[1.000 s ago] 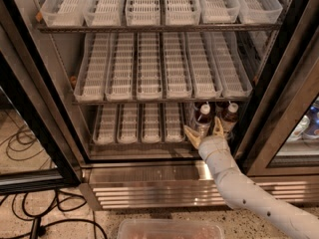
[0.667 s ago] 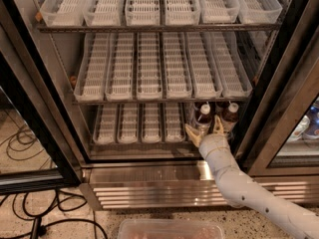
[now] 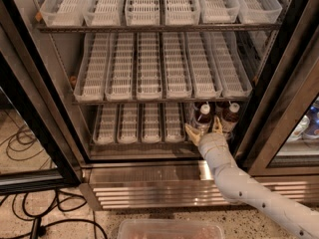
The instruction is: Pick blue plastic bottle from bottom shelf of fridge
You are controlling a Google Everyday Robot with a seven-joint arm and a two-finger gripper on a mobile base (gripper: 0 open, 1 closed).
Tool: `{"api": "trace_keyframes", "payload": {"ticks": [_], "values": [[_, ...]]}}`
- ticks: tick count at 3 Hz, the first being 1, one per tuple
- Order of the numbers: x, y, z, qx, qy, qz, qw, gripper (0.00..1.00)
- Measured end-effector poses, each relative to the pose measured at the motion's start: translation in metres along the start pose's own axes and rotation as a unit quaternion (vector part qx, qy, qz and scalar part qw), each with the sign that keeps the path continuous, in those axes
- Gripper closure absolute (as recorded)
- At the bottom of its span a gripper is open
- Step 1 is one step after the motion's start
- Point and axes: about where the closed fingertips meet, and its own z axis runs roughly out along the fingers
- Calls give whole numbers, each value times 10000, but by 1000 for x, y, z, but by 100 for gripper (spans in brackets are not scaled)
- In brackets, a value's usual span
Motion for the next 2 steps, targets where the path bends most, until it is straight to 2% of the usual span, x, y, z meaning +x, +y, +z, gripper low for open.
{"api": "trace_keyframes", "payload": {"ticks": [1,2], "values": [[5,1,2,-11,58,27,10000,34],[8,3,4,-40,106,58,9999,53]]}}
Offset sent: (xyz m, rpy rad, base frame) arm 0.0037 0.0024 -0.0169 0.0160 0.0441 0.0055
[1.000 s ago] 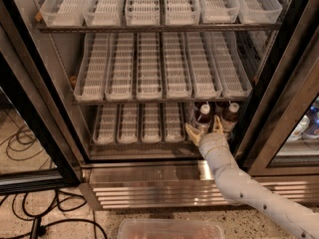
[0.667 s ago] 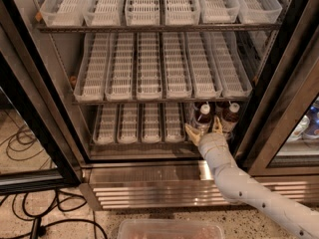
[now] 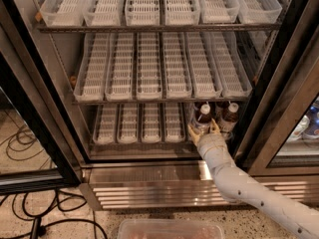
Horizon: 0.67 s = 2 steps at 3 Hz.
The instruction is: Pick blue plastic bottle from bottom shelf of fridge
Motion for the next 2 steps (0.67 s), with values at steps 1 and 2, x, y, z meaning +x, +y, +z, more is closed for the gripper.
{"api": "trace_keyframes", "payload": {"ticks": [1,2], "values": [[3,1,1,-27,47,34,10000,76],[4,3,3,-108,133,102,9998,100]]}}
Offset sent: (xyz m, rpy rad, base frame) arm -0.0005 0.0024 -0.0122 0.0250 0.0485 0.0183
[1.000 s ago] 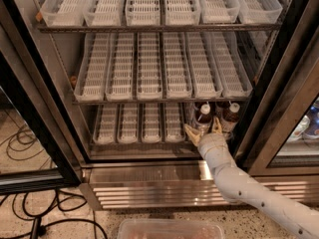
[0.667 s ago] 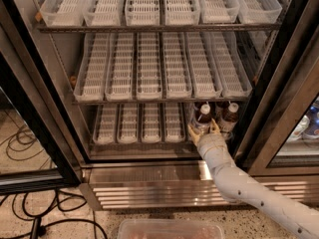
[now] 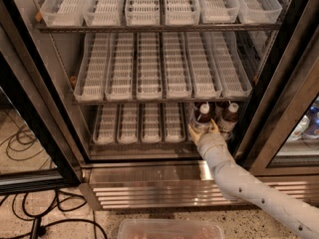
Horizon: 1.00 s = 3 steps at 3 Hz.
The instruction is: Pick blue plastic bottle from bottom shelf of fridge
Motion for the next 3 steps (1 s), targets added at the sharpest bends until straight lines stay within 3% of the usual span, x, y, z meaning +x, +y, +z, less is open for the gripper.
{"api": "trace_keyframes", "payload": {"ticks": [3], "values": [[-7,4,-13,-77,-164,75,9998,100]]}}
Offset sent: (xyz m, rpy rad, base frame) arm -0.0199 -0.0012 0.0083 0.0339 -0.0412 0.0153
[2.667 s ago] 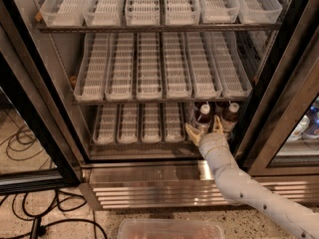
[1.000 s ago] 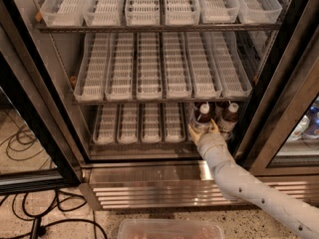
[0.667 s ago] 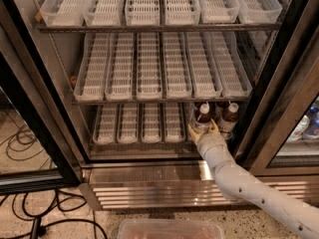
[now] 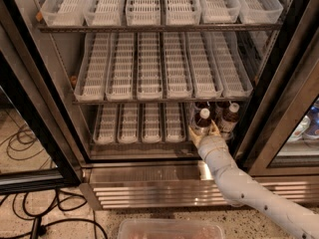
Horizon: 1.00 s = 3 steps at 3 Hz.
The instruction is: Pick blue plastic bottle from bottom shelf of fridge
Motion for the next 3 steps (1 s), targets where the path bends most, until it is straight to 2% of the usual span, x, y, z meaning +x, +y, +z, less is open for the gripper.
{"api": "trace_keyframes", "payload": {"ticks": [3], "values": [[-17,7,-7,-174,-149,-3,9997,100]]}}
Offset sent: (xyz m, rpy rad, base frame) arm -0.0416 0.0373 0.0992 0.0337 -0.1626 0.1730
